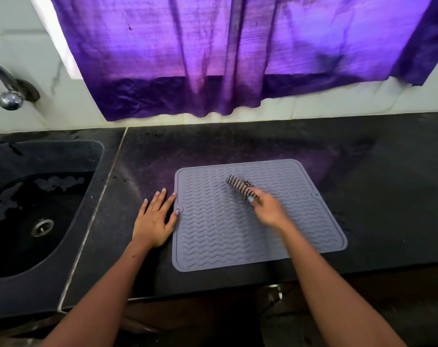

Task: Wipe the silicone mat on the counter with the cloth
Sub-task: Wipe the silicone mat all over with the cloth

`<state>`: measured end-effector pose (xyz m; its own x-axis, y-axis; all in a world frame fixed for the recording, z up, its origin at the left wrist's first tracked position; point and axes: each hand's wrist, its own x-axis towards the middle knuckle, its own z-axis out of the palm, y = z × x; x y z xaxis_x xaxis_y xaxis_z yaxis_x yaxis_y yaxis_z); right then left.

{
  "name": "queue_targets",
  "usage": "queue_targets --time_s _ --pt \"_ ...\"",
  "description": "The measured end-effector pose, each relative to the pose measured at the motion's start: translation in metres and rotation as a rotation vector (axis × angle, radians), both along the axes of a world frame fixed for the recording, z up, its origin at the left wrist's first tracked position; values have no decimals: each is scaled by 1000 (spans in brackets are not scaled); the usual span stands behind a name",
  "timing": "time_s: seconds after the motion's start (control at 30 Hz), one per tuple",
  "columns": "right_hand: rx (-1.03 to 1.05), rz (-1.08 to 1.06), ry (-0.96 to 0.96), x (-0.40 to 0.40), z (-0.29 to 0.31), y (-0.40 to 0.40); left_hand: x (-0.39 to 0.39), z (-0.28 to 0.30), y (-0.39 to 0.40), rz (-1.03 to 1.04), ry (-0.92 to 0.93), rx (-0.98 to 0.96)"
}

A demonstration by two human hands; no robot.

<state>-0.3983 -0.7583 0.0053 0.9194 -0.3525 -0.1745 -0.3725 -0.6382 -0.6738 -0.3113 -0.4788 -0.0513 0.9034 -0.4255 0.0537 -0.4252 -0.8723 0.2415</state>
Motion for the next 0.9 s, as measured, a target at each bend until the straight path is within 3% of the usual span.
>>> queue_targets --time_s 0.07,0.1,0.17,0.23,0.3,0.47,0.73,0.8,0.9 --pt "488 -228 -98 0 23 -14 0 1 0 -3 8 7" --pt "588 -348 -184 -1 29 -22 -1 1 0 -1 6 3" --pt "400 -446 -297 -9 42 -30 -1 1 0 3 -3 -6" --pt "59 -391 -332 -17 44 -28 -1 0 0 -1 -15 -12" --pt "-150 -288 -310 -22 29 -16 -1 -1 0 -3 -24 -19" --pt "-542 62 14 -30 -28 13 1 -4 1 1 -41 -26" --pt "-323 72 -70 -24 -19 -13 4 -3 2 11 -16 -2" --pt "-98 4 -70 -23 -9 -23 2 -1 1 12 -14 7" --pt "565 -295 -191 -18 19 -53 4 2 -1 18 33 34"
